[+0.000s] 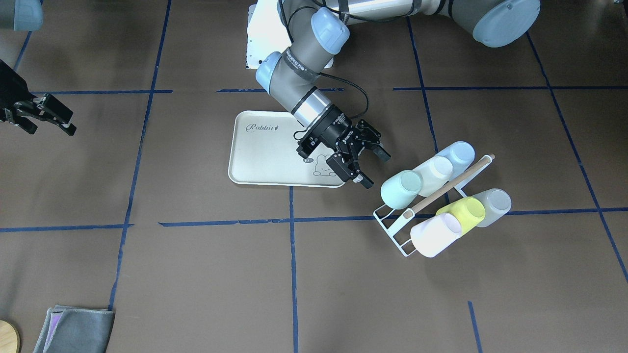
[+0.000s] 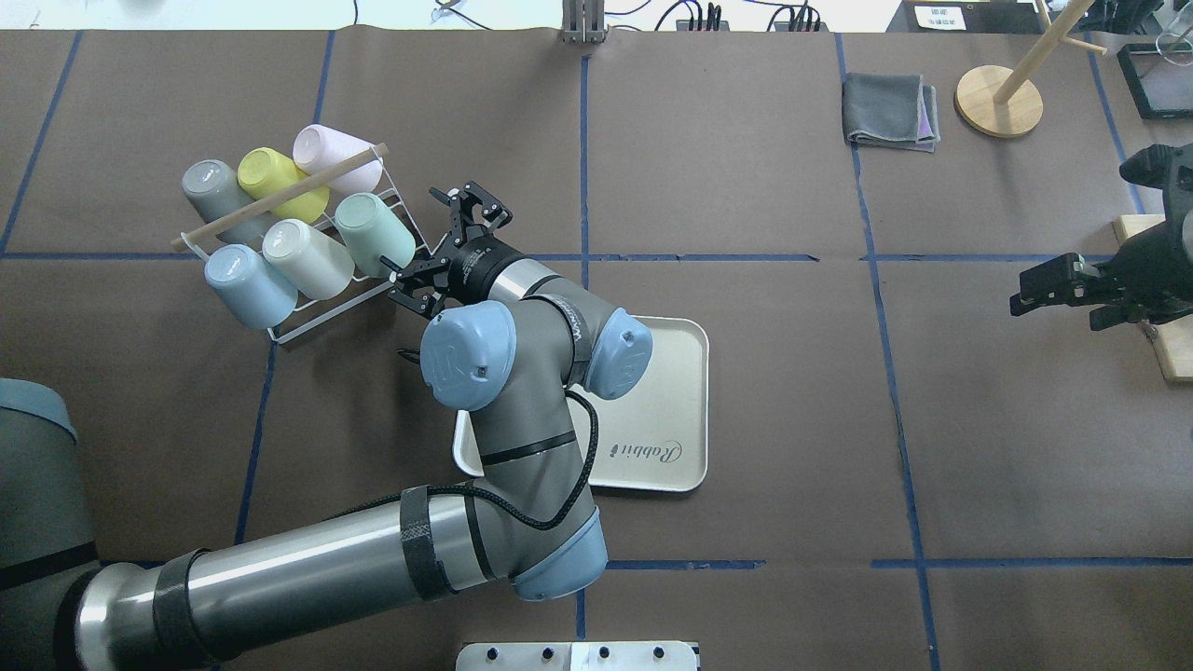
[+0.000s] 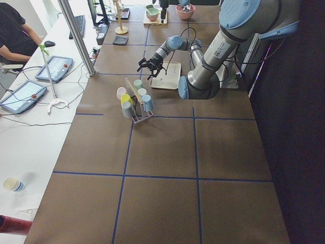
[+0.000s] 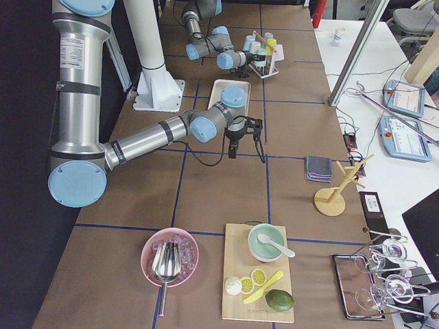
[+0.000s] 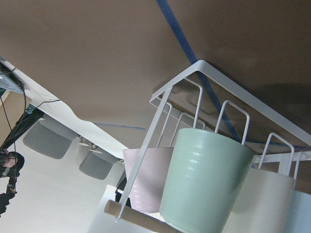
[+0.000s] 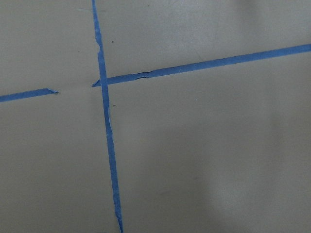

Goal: Pick up and place green cup on tray

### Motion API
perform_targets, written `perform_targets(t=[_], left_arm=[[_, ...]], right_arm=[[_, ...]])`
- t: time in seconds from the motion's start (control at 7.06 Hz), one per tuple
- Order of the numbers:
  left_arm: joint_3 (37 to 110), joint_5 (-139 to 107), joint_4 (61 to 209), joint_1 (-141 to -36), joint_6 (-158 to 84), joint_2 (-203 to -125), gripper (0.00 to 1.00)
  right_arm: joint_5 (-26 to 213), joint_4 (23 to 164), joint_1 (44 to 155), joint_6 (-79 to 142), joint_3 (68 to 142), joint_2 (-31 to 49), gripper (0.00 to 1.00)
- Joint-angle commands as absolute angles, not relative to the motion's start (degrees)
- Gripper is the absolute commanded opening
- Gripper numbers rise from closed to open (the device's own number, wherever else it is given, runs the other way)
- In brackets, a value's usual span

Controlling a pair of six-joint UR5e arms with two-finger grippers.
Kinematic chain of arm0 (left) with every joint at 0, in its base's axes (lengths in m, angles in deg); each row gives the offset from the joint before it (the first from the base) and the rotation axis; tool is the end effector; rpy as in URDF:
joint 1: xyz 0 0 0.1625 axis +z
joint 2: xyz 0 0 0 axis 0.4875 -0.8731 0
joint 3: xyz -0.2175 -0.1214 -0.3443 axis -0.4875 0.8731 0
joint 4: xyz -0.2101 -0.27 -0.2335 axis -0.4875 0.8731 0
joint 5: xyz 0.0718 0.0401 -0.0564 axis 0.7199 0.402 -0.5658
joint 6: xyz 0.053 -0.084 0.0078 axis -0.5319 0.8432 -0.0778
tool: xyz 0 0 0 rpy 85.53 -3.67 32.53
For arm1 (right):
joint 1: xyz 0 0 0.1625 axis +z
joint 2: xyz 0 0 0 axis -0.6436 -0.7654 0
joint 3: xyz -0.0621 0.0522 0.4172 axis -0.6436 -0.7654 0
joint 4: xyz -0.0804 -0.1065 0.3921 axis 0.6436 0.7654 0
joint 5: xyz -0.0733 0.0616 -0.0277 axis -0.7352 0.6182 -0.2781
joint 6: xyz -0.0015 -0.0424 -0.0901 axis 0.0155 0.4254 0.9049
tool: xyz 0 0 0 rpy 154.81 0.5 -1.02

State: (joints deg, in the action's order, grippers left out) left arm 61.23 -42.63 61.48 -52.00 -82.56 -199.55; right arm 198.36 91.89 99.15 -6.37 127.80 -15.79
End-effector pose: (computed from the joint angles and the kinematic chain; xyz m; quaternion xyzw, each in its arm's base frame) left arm 0.5918 -0.4659 0.2097 0.0862 -0.3484 0.7111 0.6046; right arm -0.1732 -0.4295 0.4500 0.0069 -0.4268 0.0839 0.9004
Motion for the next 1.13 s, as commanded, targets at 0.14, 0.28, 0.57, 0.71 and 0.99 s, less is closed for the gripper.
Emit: perform_targets(t=[0.14, 0.28, 0.57, 0.71, 0.99], left_arm=[[58.81, -42.22, 57.67, -50.81, -83.92, -197.92, 0.99], [58.37, -41.87, 57.67, -50.36, -82.60, -197.30, 0.99], [56.18, -39.69, 58.72, -49.21, -81.01, -197.47, 0.98], [54.43, -39.15, 61.08, -49.21, -81.01, -198.16, 0.98], [53.18, -36.00, 62.84, -49.48, -81.10, -198.26, 0.98]], right_arm=[[198.63, 91.96, 99.82, -6.37, 128.05, -16.11, 1.00], [200.98, 92.05, 100.96, -6.37, 128.05, -16.02, 1.00], [201.44, 91.96, 101.93, -6.37, 128.40, -16.19, 1.00], [201.70, 91.96, 102.37, -6.37, 129.10, -16.63, 1.00], [201.70, 91.96, 102.46, -6.37, 129.28, -16.81, 1.00]])
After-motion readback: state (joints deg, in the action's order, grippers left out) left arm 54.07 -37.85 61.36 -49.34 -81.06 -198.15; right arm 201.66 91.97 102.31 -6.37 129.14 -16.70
